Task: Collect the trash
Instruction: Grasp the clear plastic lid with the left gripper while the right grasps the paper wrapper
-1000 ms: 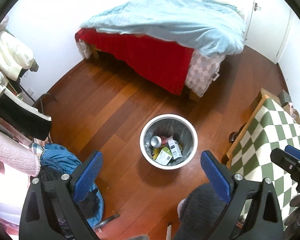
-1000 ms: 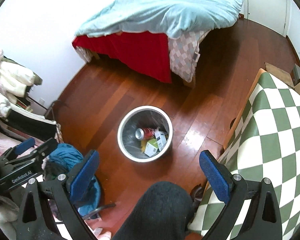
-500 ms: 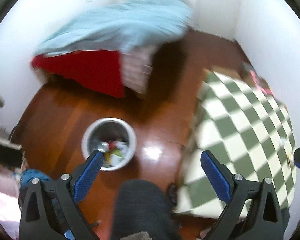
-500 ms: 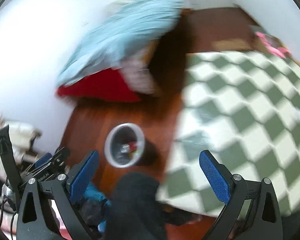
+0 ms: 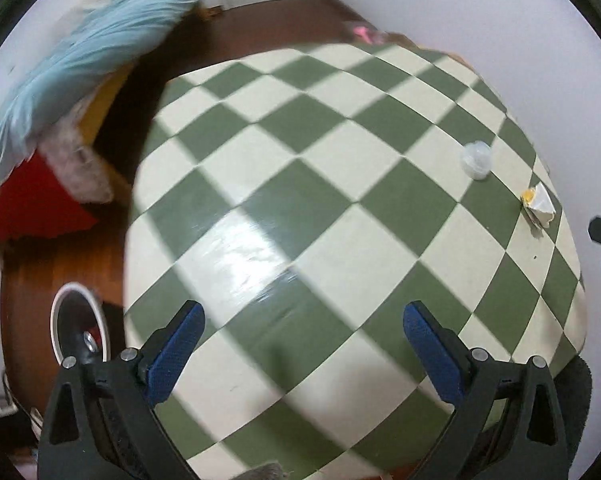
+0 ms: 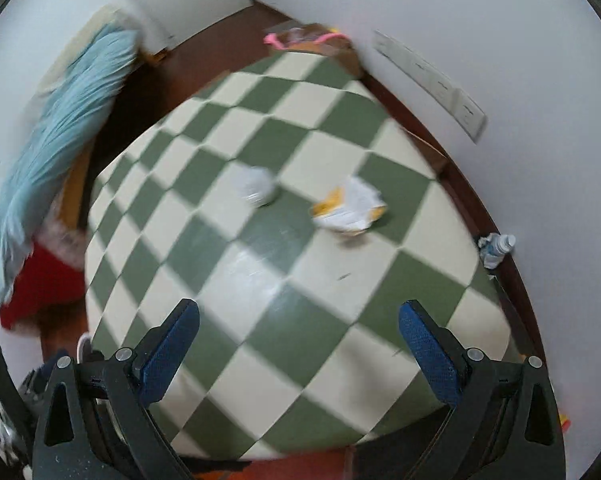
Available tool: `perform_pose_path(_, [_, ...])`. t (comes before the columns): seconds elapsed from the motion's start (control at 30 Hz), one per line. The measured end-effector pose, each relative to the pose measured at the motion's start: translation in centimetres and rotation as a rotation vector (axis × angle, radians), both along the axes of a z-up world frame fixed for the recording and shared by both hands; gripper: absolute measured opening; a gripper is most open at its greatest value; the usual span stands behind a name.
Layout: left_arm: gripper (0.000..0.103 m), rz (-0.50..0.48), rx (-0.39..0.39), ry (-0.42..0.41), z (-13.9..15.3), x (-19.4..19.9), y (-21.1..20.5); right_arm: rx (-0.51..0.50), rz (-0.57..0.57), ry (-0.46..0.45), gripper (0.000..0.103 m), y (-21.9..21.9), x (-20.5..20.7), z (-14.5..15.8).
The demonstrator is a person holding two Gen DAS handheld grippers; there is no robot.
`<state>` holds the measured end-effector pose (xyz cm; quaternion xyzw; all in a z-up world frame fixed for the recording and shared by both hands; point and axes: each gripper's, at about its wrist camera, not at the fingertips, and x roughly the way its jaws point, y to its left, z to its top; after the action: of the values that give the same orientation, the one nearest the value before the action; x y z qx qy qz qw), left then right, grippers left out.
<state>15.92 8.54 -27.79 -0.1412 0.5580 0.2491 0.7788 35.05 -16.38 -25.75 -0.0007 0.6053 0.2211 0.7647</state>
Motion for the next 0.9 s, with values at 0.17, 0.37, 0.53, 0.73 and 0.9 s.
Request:
perform_pose_path(0.17, [0.102, -0.038, 0.030, 0.052, -2.0, 3.6, -0.2, 0.011, -0.058, 0.016, 0.085, -0.3, 3.7, -2.8])
perform_pose_path(0.37, [0.102, -0.048, 0.047, 0.104, -3.9, 6.0, 0.1, 0.020, -0.108, 0.032, 0.066, 0.3, 7.1, -6.0])
perform_pose_path(0.53, [0.102, -0.071, 0.059, 0.126, -4.5, 7.6, -0.2, 0.030, -0.097, 0.041, 0.046, 1.8, 8.5, -8.2])
perform_pose_path(0.73, [0.102, -0.124, 0.078, 0.125, -4.0, 9.8, -1.9, 0.008, -0.019, -0.046, 0.026, 4.1, 7.7, -8.2])
perform_pose_path(0.9, [0.102, -0.166, 0.072, 0.101, -3.2, 13.4, -3.5, 0.019, -0.074, -0.088, 0.017, 2.2, 8.0, -6.8])
